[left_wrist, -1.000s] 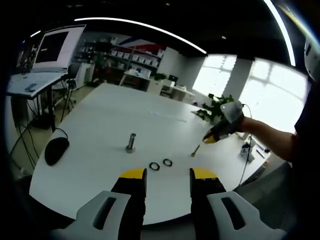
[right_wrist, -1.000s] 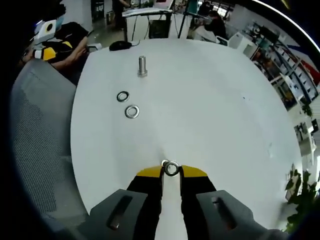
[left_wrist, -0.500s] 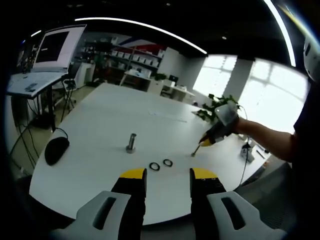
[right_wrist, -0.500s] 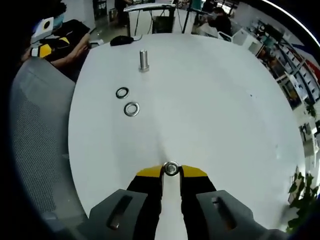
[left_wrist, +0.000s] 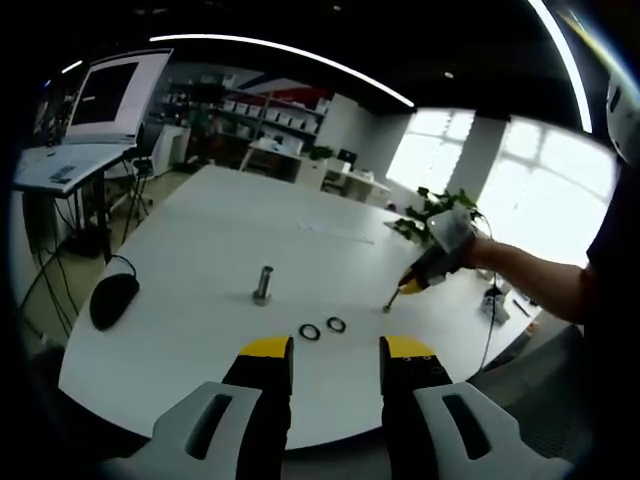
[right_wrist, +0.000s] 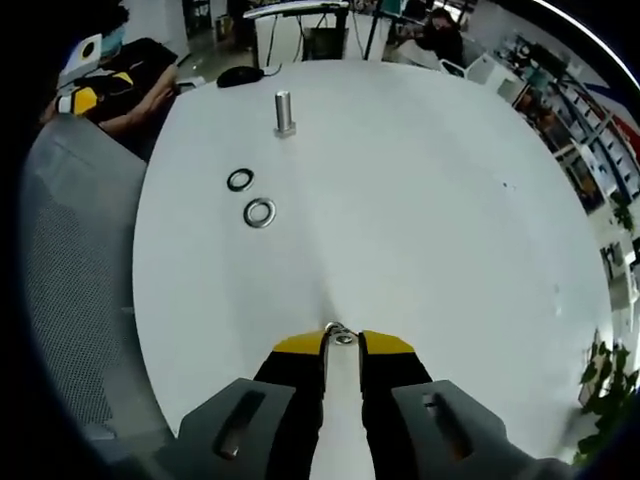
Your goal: Place the washer onto the threaded stud by aligning its center hole with the stud, sliding it down to the base, and recovering from edge contact or off-axis alignment until the washer reaches the visible bottom stop.
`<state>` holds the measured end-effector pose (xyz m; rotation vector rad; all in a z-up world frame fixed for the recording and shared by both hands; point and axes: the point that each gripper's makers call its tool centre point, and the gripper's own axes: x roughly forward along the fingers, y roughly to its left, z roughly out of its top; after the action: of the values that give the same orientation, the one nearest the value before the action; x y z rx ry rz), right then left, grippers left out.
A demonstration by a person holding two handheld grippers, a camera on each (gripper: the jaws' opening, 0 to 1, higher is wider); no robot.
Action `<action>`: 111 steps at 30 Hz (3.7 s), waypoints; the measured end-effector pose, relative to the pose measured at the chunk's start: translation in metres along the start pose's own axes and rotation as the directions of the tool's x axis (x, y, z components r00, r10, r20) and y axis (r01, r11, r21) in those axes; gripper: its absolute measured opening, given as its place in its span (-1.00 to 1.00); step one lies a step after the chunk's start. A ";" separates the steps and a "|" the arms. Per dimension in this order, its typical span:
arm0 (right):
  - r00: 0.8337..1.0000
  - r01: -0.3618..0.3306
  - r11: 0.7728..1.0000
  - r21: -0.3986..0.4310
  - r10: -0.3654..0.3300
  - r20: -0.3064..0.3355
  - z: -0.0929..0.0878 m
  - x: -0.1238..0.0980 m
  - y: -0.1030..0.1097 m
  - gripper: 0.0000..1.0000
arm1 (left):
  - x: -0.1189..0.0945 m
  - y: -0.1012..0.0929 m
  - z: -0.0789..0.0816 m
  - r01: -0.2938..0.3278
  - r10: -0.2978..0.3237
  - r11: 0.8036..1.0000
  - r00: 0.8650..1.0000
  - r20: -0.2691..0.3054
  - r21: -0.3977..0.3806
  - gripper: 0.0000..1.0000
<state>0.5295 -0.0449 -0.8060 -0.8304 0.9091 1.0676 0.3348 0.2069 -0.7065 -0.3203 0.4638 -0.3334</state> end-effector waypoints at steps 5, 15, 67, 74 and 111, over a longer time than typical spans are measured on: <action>1.000 -0.003 1.000 0.001 0.003 0.000 -0.001 -0.001 0.001 -0.74 | 0.000 0.001 0.000 -0.002 0.002 1.000 1.000 0.002 -0.002 -0.35; 1.000 -0.003 1.000 -0.001 0.004 0.004 -0.002 -0.005 0.001 -0.74 | 0.000 0.001 0.000 -0.004 0.004 1.000 1.000 0.001 -0.001 -0.35; 0.992 0.105 0.961 0.258 -0.119 0.039 -0.066 -0.040 -0.045 -0.69 | 0.000 -0.009 0.001 0.000 0.000 1.000 1.000 -0.011 0.000 -0.36; 0.998 0.055 0.985 0.162 -0.054 -0.016 -0.071 -0.018 -0.051 -0.60 | 0.000 -0.009 0.000 0.001 -0.001 1.000 1.000 -0.021 0.001 -0.36; 0.992 -0.038 0.979 0.198 0.060 -0.109 -0.088 0.027 -0.050 -0.74 | 0.000 -0.007 0.000 0.000 0.000 1.000 1.000 -0.019 -0.002 -0.36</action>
<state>0.5653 -0.1281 -0.8595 -0.7135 1.1182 0.9624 0.3333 0.2009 -0.7044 -0.3197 0.4826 -0.3365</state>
